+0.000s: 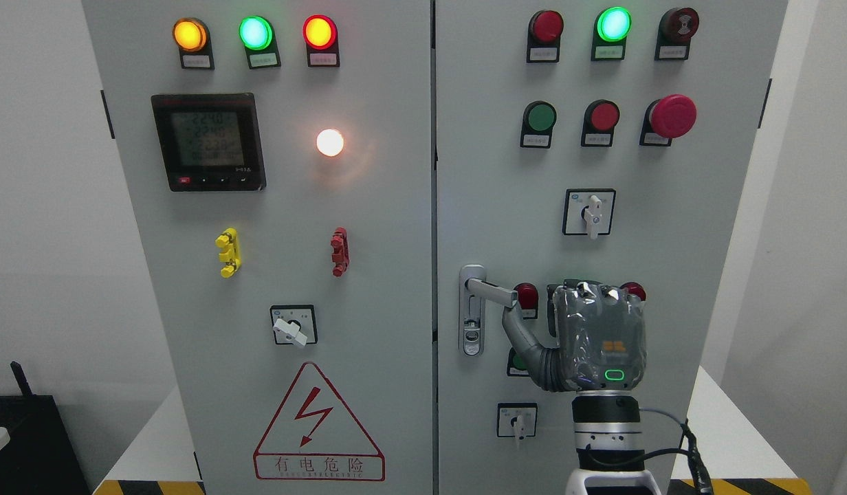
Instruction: Release door handle
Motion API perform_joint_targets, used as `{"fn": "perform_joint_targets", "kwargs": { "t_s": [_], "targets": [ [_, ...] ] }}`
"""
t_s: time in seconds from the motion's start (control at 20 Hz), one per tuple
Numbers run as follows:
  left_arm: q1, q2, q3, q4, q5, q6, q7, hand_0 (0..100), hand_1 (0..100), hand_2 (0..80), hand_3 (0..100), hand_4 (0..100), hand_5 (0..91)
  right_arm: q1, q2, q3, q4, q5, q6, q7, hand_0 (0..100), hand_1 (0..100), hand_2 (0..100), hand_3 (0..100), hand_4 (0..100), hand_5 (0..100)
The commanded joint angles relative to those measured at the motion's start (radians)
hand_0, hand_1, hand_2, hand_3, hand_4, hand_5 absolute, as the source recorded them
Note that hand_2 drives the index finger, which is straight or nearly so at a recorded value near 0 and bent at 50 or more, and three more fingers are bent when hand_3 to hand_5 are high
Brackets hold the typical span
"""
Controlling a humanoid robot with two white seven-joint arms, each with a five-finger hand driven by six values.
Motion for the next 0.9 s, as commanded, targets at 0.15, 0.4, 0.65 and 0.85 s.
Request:
{"fn": "perform_joint_targets", "kwargs": {
  "t_s": [0.15, 0.4, 0.65, 0.85],
  "targets": [
    [0.000, 0.000, 0.011, 0.017, 0.000, 0.001, 0.000, 12, 39, 0.0, 0, 0, 0.0, 0.013, 0.000, 0.009, 0.000, -0.005, -0.006, -0.009, 41, 15, 100, 100, 100, 98],
    [0.000, 0.000, 0.011, 0.017, 0.000, 0.001, 0.000, 12, 39, 0.0, 0, 0, 0.0, 0.028, -0.001, 0.014, -0.006, -0.005, -0.011, -0.011, 42, 15, 100, 100, 100, 98],
    [0.000, 0.000, 0.011, 0.017, 0.000, -0.001, 0.000, 12, 39, 0.0, 0, 0, 0.0, 0.042, -0.001, 0.017, -0.012, -0.005, -0.012, -0.014, 42, 15, 100, 100, 100, 98],
    [0.000, 0.000, 0.011, 0.017, 0.000, 0.001, 0.000, 12, 39, 0.0, 0, 0, 0.0, 0.051, -0.005, 0.017, -0.021, -0.005, -0.014, -0.014, 42, 15, 100, 100, 100, 98]
  ]
}}
